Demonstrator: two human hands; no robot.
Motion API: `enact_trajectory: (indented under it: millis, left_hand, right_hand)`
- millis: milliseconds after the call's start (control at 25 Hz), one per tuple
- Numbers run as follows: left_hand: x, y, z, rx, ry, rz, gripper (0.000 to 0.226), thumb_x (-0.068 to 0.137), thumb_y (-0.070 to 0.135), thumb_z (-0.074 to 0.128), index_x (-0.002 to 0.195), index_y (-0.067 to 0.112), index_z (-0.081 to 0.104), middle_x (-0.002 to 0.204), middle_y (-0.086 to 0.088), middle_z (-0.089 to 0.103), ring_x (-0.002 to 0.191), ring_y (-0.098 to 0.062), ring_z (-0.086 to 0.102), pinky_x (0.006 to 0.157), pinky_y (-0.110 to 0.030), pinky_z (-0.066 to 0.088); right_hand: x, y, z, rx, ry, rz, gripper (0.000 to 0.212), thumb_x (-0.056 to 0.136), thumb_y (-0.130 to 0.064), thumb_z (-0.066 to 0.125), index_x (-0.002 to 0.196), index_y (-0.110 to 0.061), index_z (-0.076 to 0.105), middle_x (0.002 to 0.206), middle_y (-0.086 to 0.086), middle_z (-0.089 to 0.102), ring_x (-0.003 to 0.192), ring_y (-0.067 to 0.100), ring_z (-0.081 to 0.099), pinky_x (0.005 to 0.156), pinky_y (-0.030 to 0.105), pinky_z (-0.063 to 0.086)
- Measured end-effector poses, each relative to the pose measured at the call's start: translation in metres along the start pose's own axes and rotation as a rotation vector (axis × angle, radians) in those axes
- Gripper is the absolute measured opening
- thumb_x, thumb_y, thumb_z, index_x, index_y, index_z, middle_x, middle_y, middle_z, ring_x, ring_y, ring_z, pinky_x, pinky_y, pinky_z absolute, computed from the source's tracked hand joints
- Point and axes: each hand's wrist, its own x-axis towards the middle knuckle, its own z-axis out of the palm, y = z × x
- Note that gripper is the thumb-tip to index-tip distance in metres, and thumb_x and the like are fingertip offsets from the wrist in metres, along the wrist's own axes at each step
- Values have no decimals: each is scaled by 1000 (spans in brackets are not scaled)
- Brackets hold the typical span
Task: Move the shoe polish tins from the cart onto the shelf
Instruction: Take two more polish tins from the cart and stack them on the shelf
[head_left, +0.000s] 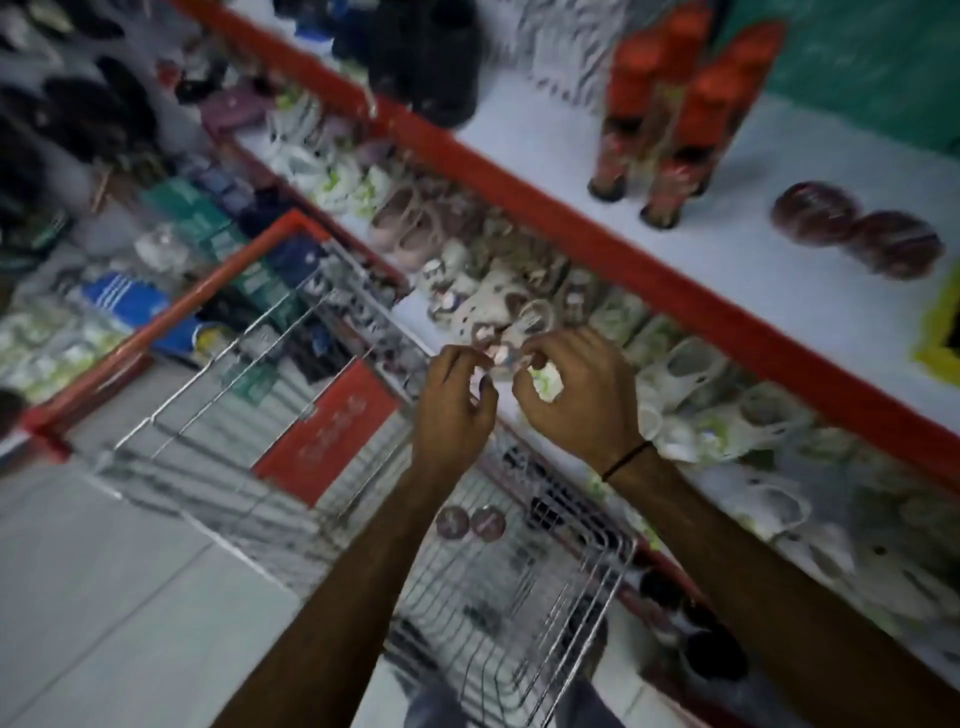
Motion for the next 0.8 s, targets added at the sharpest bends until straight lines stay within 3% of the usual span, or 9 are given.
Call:
enact_trajectory:
  millis: [120, 240, 320, 440, 560, 640, 800]
  left_hand:
    - [-56, -99, 24, 134, -193, -230, 28, 87, -1, 62, 114, 0, 66, 118, -18, 63, 111, -36, 61, 91, -43, 53]
    - [-109, -188, 69, 223, -456, -499, 46, 89, 7, 63, 135, 4, 56, 137, -16, 53, 126, -37, 54, 99, -48, 53]
    - [-137, -230, 98, 274, -654, -620, 66, 89, 16, 69, 149, 10, 41, 151, -17, 42, 133, -40, 48, 103, -53, 51]
    - [-164, -275, 147, 376, -864, -581, 86, 86, 19, 72, 157, 27, 25, 163, -13, 25, 141, -42, 39, 104, -57, 50]
    - [-182, -279, 178, 511, -895, -393, 76, 83, 7, 71, 148, 25, 35, 156, -13, 30, 133, -44, 43, 95, -58, 54]
    - [-192, -272, 181, 553, -888, -426, 71, 82, 3, 70, 143, 24, 39, 153, -15, 34, 131, -45, 43, 96, -60, 53]
    - [-212, -254, 160, 563, -952, -602, 80, 79, 22, 80, 145, 24, 35, 149, -15, 37, 129, -44, 46, 95, -56, 54]
  right_hand:
    - [-58, 3, 95, 45, -324, 84, 26, 87, -26, 63, 106, -11, 73, 98, 10, 74, 94, 33, 67, 77, 40, 56]
    - [-122, 35, 191, -38, -832, 256, 53, 86, -26, 67, 137, -13, 61, 130, 13, 68, 120, 35, 62, 97, 44, 53]
    - [-162, 59, 236, -119, -1048, 304, 68, 87, -30, 67, 151, -18, 47, 147, 9, 56, 135, 32, 52, 109, 44, 45]
    - [-210, 89, 293, -226, -1178, 280, 72, 86, -30, 69, 152, -27, 42, 154, 4, 46, 141, 29, 44, 114, 45, 40]
    - [-235, 99, 302, -290, -1199, 258, 53, 85, -32, 68, 136, -29, 53, 136, 4, 54, 129, 32, 52, 106, 50, 45]
    - [-248, 97, 293, -302, -1172, 323, 45, 92, -43, 60, 131, -23, 53, 132, 6, 55, 127, 34, 52, 98, 51, 49]
    - [-269, 75, 272, -238, -1267, 490, 70, 89, -34, 69, 147, -12, 36, 145, 13, 47, 127, 37, 53, 96, 49, 51]
